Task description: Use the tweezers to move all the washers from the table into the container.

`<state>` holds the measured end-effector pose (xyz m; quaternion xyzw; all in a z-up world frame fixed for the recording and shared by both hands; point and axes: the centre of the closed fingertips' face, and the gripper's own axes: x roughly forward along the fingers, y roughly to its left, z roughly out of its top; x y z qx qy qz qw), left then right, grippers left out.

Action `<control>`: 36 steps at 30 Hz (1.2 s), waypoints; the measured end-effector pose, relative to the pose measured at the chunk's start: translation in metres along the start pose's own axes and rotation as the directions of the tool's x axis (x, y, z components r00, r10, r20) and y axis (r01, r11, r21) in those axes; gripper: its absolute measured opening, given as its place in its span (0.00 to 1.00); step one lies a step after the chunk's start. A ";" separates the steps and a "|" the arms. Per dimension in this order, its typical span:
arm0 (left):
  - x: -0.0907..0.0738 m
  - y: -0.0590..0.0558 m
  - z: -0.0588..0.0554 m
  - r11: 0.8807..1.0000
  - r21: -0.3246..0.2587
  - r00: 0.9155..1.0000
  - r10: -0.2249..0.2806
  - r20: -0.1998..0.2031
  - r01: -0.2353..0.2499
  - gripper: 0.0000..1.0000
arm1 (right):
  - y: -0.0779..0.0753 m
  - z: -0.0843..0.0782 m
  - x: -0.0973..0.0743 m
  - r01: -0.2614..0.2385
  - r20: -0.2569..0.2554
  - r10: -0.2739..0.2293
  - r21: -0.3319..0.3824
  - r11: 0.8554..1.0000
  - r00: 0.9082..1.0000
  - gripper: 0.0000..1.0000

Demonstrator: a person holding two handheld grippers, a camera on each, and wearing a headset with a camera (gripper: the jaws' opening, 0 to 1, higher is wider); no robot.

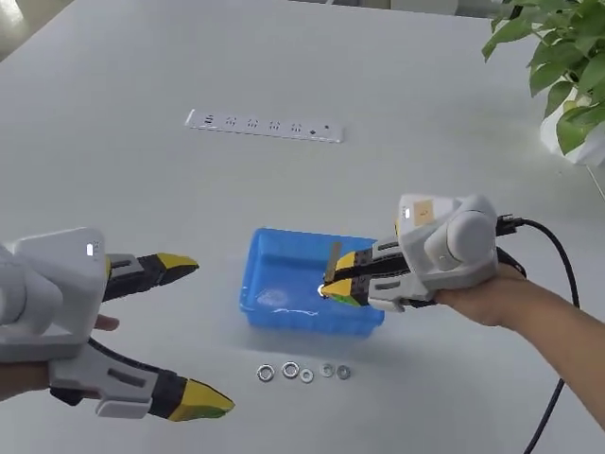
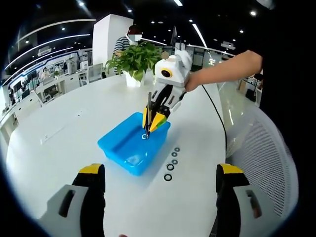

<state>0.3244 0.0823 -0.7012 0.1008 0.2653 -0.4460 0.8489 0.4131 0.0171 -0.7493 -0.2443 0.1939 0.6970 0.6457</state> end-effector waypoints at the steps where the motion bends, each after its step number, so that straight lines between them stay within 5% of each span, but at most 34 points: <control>1: 0.001 0.001 0.000 1.000 0.000 1.000 -0.001 -0.001 0.001 0.99 | -0.001 -0.002 0.002 0.000 -0.002 0.000 -0.001 1.000 1.000 0.08; 13: 0.015 0.015 0.016 0.999 0.043 1.000 -0.004 -0.004 0.004 0.92 | -0.001 -0.015 0.016 -0.030 -0.021 0.031 0.012 0.999 0.999 0.08; 23: 0.036 0.022 0.033 0.991 0.132 0.999 -0.024 -0.031 0.028 0.56 | 0.002 -0.019 0.017 -0.041 -0.033 0.041 0.003 0.999 0.999 0.08; 32: 0.066 0.023 0.061 0.974 0.215 0.997 -0.069 -0.024 0.072 0.39 | 0.003 -0.018 0.019 -0.046 -0.040 0.046 -0.008 0.999 0.998 0.08; 36: 0.078 0.022 0.064 0.961 0.256 0.994 -0.097 -0.057 0.109 0.30 | 0.003 -0.018 0.019 -0.046 -0.042 0.046 -0.011 0.999 0.998 0.08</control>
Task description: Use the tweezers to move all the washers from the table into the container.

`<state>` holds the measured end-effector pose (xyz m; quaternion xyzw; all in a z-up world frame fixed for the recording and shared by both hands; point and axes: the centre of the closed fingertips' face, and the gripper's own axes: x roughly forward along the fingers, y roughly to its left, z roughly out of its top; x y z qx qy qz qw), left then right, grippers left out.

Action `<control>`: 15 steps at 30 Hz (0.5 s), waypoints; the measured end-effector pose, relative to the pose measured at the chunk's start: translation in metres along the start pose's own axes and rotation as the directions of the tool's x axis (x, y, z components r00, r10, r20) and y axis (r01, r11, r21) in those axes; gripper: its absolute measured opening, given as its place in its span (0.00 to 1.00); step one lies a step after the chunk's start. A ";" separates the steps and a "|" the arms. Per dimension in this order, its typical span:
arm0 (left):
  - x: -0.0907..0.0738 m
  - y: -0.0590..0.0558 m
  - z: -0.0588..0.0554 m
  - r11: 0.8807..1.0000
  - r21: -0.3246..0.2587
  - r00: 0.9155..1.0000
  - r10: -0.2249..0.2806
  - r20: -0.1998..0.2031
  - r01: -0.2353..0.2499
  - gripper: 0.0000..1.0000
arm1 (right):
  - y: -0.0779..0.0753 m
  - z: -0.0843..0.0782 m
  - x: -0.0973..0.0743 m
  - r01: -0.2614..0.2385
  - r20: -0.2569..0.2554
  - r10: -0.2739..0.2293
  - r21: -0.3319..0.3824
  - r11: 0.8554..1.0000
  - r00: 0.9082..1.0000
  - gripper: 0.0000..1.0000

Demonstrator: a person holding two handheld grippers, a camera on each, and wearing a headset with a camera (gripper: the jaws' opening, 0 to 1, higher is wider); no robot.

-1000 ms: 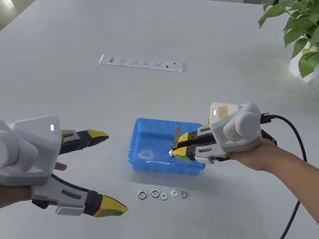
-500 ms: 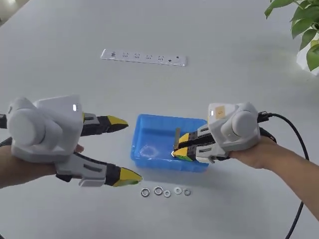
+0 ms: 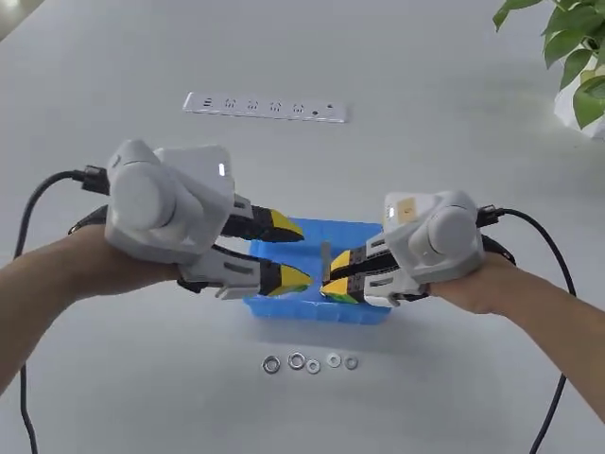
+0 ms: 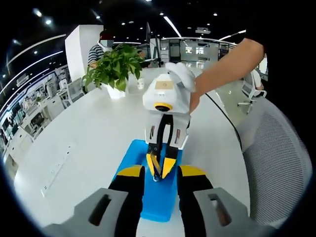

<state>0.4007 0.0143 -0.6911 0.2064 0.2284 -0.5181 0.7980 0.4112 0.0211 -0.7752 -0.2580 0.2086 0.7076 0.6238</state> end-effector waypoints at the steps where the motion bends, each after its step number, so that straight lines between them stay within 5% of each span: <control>1: 0.003 0.001 0.001 1.000 0.010 1.000 -0.005 -0.005 0.005 0.29 | 0.000 0.000 0.000 0.000 -0.001 0.000 -0.002 1.000 1.000 0.08; 15: 0.024 0.005 0.011 0.991 0.088 0.995 -0.098 -0.031 0.101 0.10 | 0.001 -0.001 -0.001 -0.001 -0.011 0.001 -0.013 1.000 1.000 0.09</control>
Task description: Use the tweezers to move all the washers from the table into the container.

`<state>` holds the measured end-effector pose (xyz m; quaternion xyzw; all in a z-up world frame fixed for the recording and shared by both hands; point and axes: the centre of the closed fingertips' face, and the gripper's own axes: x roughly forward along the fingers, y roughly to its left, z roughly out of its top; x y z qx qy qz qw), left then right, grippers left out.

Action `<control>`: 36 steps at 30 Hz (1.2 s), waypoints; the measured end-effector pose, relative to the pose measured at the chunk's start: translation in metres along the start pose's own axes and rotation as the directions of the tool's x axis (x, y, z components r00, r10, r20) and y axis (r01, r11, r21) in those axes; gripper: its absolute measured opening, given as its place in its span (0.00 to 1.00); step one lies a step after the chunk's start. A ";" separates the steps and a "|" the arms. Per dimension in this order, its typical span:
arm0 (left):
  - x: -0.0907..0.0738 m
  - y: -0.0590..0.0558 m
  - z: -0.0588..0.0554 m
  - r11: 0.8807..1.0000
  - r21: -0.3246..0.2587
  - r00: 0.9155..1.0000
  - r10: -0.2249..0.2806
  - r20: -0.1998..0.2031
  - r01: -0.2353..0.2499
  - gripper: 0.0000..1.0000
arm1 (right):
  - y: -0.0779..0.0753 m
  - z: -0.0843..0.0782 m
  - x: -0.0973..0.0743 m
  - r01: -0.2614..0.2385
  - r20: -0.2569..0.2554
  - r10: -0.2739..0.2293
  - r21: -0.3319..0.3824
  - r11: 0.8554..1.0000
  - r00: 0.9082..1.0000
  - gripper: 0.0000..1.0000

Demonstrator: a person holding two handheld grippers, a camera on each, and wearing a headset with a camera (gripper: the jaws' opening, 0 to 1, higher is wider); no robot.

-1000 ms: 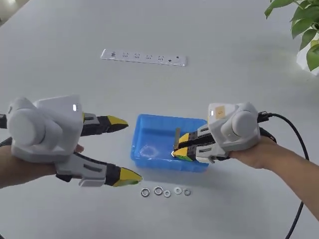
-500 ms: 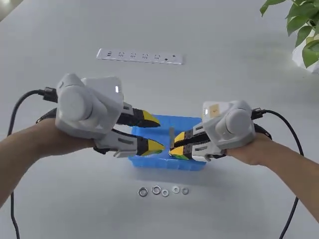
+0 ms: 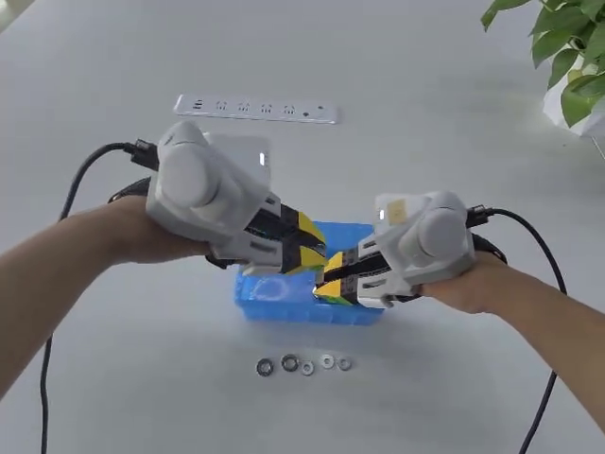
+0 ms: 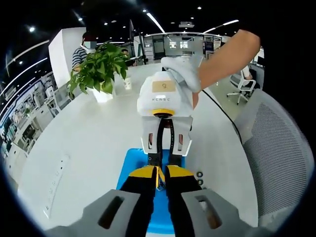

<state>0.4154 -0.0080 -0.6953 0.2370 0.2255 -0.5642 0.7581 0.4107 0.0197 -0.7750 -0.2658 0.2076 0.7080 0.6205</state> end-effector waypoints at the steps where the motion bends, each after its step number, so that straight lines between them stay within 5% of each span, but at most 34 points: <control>1: 0.000 -0.001 -0.001 1.000 0.002 1.000 -0.009 -0.005 0.009 0.09 | 0.000 0.000 0.000 0.001 -0.002 -0.001 -0.001 1.000 1.000 0.09; 26: 0.001 -0.003 -0.005 0.998 0.031 0.998 -0.058 -0.024 0.059 0.05 | -0.002 0.000 -0.001 0.007 -0.015 -0.007 -0.006 1.000 1.000 0.12; 36: 0.002 -0.002 -0.005 0.997 0.039 0.998 -0.060 -0.030 0.061 0.05 | -0.004 0.008 -0.019 0.042 0.008 -0.042 0.028 0.999 0.999 0.19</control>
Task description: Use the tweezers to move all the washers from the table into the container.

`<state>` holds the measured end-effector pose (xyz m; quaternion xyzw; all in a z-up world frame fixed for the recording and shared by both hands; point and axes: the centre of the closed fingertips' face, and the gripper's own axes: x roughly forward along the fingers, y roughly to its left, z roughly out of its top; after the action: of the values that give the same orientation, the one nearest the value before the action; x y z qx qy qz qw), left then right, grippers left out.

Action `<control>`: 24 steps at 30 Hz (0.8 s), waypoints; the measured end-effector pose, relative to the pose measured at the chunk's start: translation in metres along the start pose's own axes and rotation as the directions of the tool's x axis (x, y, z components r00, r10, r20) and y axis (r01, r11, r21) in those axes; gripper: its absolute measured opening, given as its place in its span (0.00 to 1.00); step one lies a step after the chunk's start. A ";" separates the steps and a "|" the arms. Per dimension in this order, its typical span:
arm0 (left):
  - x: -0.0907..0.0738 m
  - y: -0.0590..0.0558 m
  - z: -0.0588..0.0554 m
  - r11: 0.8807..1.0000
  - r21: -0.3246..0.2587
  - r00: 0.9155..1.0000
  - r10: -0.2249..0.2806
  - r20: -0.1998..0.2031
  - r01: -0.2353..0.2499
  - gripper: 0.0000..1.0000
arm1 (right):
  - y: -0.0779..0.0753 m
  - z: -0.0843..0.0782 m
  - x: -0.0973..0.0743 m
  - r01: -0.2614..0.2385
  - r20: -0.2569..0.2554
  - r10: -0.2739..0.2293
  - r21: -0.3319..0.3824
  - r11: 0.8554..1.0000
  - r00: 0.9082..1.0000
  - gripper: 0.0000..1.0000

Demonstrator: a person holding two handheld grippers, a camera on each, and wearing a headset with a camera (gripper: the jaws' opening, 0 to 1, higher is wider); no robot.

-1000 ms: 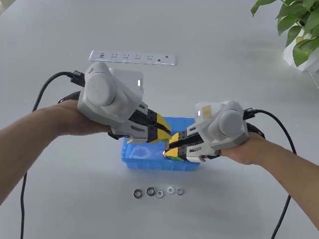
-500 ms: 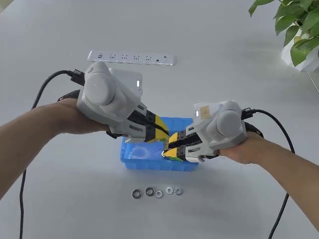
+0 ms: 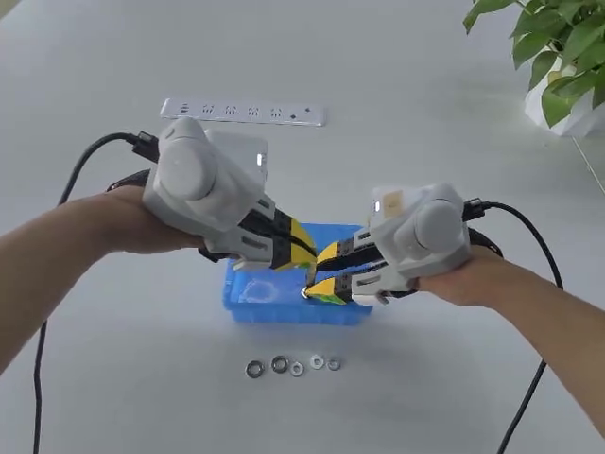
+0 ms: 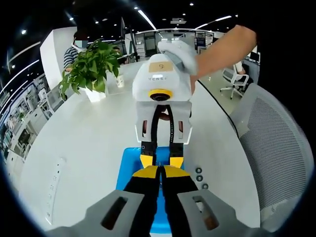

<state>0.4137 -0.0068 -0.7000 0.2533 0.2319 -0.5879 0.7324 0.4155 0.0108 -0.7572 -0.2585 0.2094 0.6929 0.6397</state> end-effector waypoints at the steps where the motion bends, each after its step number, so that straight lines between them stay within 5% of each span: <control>1: 0.000 0.000 0.000 1.000 -0.001 1.000 0.001 0.000 -0.001 0.05 | 0.000 0.001 -0.003 0.008 0.003 -0.008 0.007 1.000 1.000 0.20; 24: -0.022 -0.001 0.015 1.000 -0.004 1.000 0.017 0.018 -0.017 0.05 | 0.015 -0.006 -0.056 0.126 0.005 -0.127 0.082 0.989 0.992 0.35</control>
<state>0.4085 0.0001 -0.6749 0.2484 0.2243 -0.5834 0.7400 0.4039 -0.0383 -0.7272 -0.2413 0.2177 0.6430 0.6935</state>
